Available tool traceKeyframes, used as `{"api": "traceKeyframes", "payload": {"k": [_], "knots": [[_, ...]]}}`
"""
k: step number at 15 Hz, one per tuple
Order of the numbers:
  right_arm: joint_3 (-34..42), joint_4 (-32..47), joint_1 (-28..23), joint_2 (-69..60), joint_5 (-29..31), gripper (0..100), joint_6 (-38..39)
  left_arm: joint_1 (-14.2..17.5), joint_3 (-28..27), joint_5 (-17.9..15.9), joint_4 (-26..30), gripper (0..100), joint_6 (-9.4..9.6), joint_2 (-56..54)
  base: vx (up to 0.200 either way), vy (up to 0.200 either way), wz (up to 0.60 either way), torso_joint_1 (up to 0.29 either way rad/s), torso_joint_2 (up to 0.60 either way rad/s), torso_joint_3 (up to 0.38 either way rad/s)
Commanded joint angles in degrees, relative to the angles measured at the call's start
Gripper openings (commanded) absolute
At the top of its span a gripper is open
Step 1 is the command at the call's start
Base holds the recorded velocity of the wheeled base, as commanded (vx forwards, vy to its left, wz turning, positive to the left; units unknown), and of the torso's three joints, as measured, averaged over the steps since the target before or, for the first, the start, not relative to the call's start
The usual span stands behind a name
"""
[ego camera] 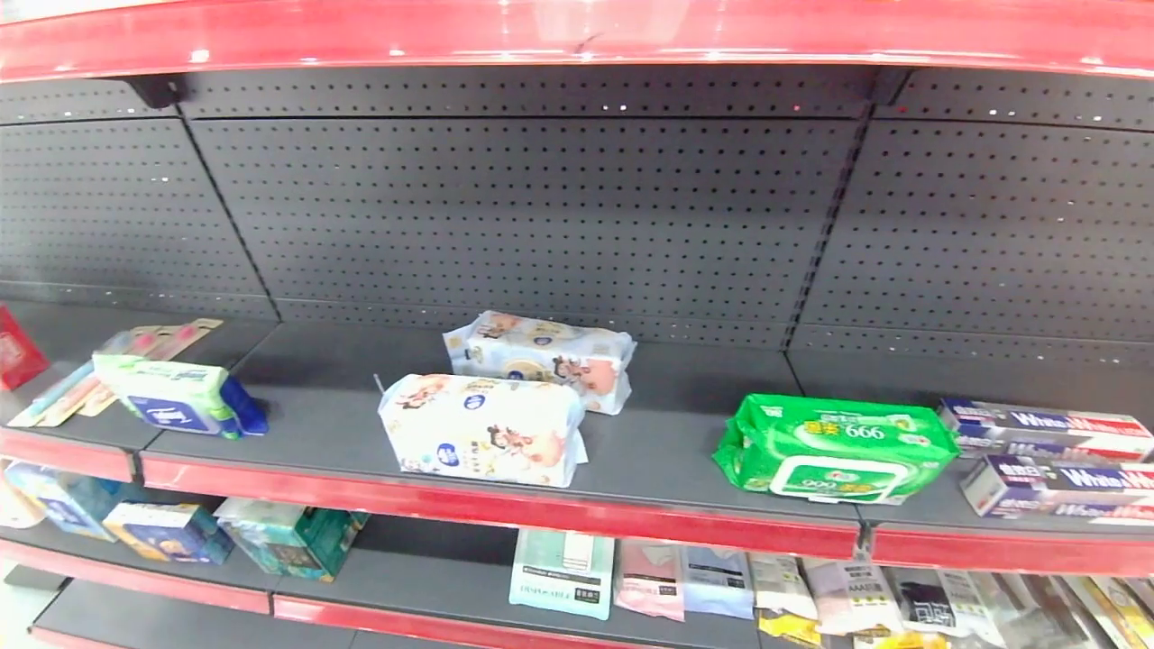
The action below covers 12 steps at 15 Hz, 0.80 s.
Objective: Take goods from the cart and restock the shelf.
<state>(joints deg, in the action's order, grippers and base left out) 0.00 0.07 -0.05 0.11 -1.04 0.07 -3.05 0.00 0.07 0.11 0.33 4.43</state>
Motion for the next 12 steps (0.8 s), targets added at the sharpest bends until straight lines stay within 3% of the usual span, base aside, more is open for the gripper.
{"api": "traceKeyframes", "payload": {"k": [1,2,12], "knots": [[0.00,0.01,0.05,-0.11,-0.02,100,0.01,0.06,0.00,0.01,-0.02,100,0.02,0.06,0.000,0.000,-0.60,-0.007,0.01,0.002],[0.00,-0.07,0.05,-0.11,-0.02,100,0.01,0.06,0.00,0.01,-0.02,100,0.02,0.06,0.000,0.000,-0.60,-0.002,0.00,0.002],[0.00,-0.07,0.05,-0.11,-0.19,100,0.01,-0.03,0.00,0.01,-0.02,100,0.02,0.06,0.000,0.000,0.00,0.000,0.00,0.000]]}}
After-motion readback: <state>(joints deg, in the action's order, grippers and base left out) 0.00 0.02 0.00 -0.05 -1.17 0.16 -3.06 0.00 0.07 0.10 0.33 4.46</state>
